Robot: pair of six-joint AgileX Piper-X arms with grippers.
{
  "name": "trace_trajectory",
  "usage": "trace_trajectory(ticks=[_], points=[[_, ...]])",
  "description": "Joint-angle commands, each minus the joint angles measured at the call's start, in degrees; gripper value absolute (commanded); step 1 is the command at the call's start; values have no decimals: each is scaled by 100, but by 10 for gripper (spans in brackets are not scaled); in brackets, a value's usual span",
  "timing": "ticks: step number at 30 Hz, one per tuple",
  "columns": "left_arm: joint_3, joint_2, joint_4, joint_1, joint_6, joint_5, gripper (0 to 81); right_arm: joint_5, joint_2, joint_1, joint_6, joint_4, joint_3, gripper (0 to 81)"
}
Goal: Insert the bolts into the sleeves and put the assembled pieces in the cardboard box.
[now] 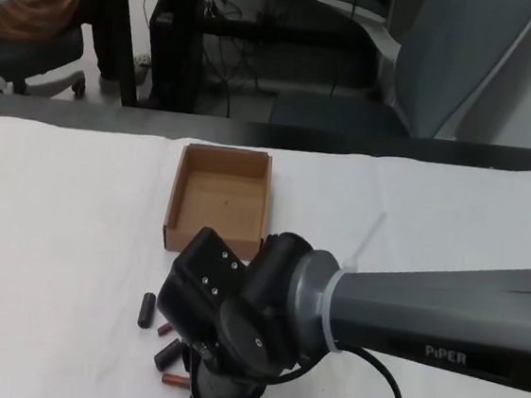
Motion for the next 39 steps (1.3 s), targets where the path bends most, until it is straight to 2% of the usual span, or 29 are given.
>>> trace_trajectory(ticks=[1,5,6,10,12,17,22,23,25,27,29,33,36,39], points=[[-12,-56,-73,18,70,-256,18,168,50,-93,393,-82,-38,511],[-12,-60,-118,18,90,-338,18,97,128,-206,314,-44,-38,508],[-12,-60,-120,18,90,-338,18,20,156,-235,296,-33,-38,482],[-28,-181,-97,18,56,-576,18,-102,221,-344,298,-217,-50,228],[-64,-358,-45,18,-90,-848,18,-102,244,-385,227,-314,-67,157],[-233,-890,-499,18,-82,-1291,18,-99,263,-395,26,-128,-101,155],[-210,-835,-520,18,-71,-1306,18,-154,240,-395,-568,43,-101,155],[-213,-759,-377,18,-71,-1239,18,-111,216,-395,-739,25,-101,129],[-213,-603,-41,18,-71,-949,18,121,105,-435,-1189,21,-101,3],[-192,-489,184,18,-71,-575,18,673,-79,-492,-2064,-19,-101,0],[-194,-424,280,18,-108,-415,18,1014,-341,-605,-3354,-12,-101,0],[-117,-387,268,18,-119,7,18,1531,-904,-831,-5260,-21,-101,0],[305,-368,221,18,-426,778,18,1716,-1469,-930,-7026,-18,-101,0],[1008,-354,-235,18,-625,1195,18,2179,-2008,-903,-8256,-42,-78,0]])
